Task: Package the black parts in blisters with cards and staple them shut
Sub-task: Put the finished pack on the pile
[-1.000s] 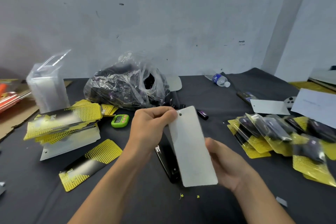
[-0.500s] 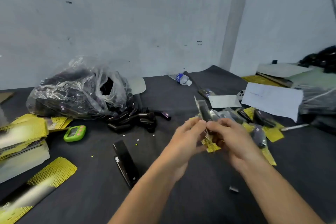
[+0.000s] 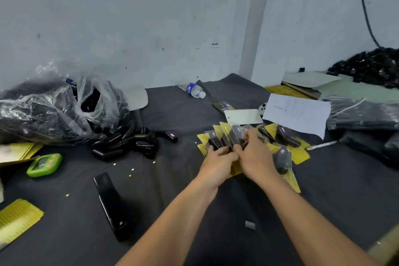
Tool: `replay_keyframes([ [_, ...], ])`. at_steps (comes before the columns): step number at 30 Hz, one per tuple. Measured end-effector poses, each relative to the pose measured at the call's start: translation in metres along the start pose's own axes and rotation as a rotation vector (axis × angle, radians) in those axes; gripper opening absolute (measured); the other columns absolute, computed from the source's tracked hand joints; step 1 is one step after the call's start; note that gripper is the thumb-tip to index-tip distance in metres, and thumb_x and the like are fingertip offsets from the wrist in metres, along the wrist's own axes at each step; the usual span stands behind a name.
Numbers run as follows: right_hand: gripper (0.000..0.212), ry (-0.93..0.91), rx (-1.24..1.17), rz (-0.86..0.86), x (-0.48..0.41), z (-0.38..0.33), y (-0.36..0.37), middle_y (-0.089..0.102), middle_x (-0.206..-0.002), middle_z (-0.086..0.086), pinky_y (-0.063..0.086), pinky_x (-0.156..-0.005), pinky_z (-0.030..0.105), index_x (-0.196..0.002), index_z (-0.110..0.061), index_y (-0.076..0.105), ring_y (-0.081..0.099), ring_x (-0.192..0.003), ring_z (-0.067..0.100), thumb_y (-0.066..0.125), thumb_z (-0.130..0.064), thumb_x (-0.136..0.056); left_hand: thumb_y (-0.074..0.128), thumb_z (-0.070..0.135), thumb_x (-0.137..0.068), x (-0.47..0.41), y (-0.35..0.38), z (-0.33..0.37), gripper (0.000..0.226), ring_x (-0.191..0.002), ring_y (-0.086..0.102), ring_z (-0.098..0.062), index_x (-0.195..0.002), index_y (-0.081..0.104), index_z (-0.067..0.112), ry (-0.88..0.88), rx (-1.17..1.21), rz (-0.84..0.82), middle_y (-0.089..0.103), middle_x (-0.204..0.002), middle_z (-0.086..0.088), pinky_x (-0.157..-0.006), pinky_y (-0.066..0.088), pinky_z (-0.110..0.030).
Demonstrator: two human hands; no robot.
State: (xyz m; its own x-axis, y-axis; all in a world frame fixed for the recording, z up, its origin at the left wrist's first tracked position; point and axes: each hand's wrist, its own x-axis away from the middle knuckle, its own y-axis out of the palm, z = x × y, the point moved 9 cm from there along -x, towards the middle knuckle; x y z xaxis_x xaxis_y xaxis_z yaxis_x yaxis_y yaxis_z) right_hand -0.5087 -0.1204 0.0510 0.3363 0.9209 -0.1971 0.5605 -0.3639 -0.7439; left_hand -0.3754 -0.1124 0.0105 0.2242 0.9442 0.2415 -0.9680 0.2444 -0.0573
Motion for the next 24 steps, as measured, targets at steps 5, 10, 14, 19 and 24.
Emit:
replay_keyframes([
  [5,0.038,-0.165,0.017,-0.15,-0.001,-0.023,0.017,0.058,-0.12,-0.007,0.042,-0.074,0.034,-0.13,-0.037,0.041,0.056,-0.095,0.015,0.059,-0.025,-0.099,0.051,0.045,-0.096,-0.004,-0.019,0.009,0.044,-0.146,0.039,-0.019,-0.139,0.057,0.048,0.069,-0.125,0.088,0.031,-0.166,0.01,-0.109,0.036,-0.032],
  [10,0.069,-0.318,0.047,-0.236,0.011,-0.056,0.037,0.053,-0.138,-0.006,0.053,-0.089,0.033,-0.148,-0.035,0.038,0.057,-0.118,0.017,0.068,-0.016,-0.089,0.056,0.04,-0.087,0.001,-0.045,-0.001,0.027,-0.104,0.067,-0.013,-0.109,0.071,0.042,0.024,0.024,0.244,0.072,-0.115,0.009,-0.092,0.056,-0.039],
  [14,0.069,-0.332,0.059,-0.078,0.018,-0.063,0.036,0.056,-0.137,-0.005,0.055,-0.091,0.038,-0.146,-0.034,0.042,0.057,-0.122,0.02,0.072,-0.017,-0.085,0.067,0.033,-0.086,0.007,-0.06,-0.014,0.015,-0.087,0.072,-0.009,-0.097,0.076,0.037,-0.052,0.206,0.352,0.078,-0.09,0.008,-0.076,0.058,-0.03],
  [19,0.073,-0.178,-0.096,0.107,0.022,-0.058,0.019,0.059,-0.134,-0.007,0.053,-0.1,0.039,-0.143,-0.031,0.046,0.055,-0.125,0.018,0.082,-0.024,-0.08,0.063,0.029,-0.092,0.011,-0.081,-0.019,0.021,-0.091,0.067,-0.015,-0.108,0.074,0.023,-0.13,0.359,0.401,0.075,-0.096,0.004,-0.077,0.053,-0.032],
  [24,0.066,-0.387,-0.159,0.009,0.043,-0.107,0.039,0.057,-0.134,-0.01,0.045,-0.093,0.028,-0.145,-0.032,0.043,0.055,-0.119,0.012,0.074,-0.038,-0.087,0.06,0.029,-0.092,0.014,-0.093,-0.007,0.026,-0.076,0.076,-0.016,-0.083,0.081,0.017,-0.001,0.612,0.384,0.08,-0.09,-0.005,-0.063,0.057,-0.026],
])
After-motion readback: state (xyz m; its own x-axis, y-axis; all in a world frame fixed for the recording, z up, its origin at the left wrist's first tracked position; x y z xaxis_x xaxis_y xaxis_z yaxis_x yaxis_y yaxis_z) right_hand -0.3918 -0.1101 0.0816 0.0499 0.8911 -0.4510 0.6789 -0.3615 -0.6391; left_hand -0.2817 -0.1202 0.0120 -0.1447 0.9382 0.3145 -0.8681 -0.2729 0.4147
